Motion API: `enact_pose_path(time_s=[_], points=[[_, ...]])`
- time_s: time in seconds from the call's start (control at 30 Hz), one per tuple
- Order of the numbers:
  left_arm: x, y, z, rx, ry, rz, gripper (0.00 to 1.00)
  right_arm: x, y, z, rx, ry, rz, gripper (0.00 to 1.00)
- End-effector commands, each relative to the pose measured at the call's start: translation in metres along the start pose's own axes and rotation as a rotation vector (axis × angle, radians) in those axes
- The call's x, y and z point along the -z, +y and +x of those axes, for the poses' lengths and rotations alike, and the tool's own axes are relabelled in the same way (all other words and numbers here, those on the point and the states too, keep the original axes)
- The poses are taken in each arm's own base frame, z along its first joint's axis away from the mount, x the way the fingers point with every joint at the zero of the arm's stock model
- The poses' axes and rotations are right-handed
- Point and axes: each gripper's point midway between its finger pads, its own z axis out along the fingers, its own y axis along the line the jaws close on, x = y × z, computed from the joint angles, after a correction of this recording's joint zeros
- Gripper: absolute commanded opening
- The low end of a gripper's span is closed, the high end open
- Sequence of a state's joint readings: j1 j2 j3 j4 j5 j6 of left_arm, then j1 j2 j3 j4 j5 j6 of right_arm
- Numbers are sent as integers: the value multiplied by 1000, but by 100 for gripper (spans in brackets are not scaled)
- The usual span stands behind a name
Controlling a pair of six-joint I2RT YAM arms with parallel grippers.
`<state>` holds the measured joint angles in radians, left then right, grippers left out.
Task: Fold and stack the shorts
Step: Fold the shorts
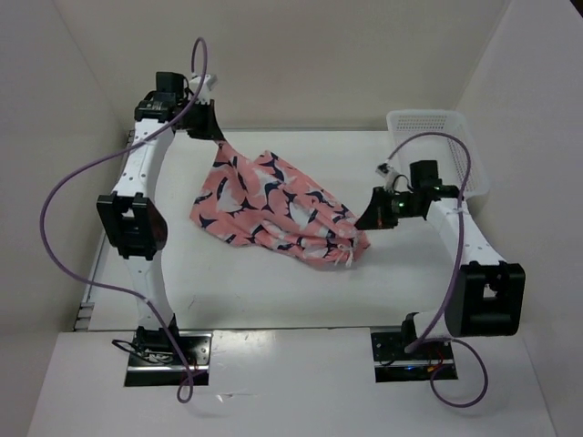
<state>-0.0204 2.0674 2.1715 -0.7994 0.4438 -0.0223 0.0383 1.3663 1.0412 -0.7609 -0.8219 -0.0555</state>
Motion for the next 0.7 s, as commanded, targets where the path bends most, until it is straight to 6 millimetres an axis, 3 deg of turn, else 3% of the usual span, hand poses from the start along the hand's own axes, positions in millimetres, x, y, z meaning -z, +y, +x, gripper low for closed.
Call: enact_pose_path(time_s=[0.0, 0.1, 0.13, 0.2, 0.37, 0.43, 0.5, 0.57, 0.6, 0.67], points=[[-11, -2, -41, -94, -100, -32, 0, 11, -23, 10, -492, -50, -165, 0], [-39, -9, -44, -118, -94, -35, 0, 10, -37, 11, -687, -119, -331, 0], [-42, -16, -53, -138, -116, -34, 0, 8, -42, 19, -689, -101, -277, 0], [-62, -15, -47, -140, -97, -37, 0, 5, -44, 29, -705, -85, -258, 0], [-93, -22, -49, -169, -107, -52, 1, 6, -45, 21, -730, -117, -293, 0], [-101, -30, -48, -182, -106, -57, 2, 9, -53, 19, -766, -136, -289, 0], [-112, -22, -46, -184, -105, -104, 2, 9, -65, 17, -791, -152, -238, 0], [-117, -16, -46, -184, -109, -127, 5, 9, -75, 15, -824, -164, -194, 33], [-123, -12, -41, -180, -97, -136, 23, 9, -77, 13, -825, -166, -172, 44], [-126, -13, -40, -180, -95, -127, 35, 11, -90, 7, -831, -189, -111, 52]])
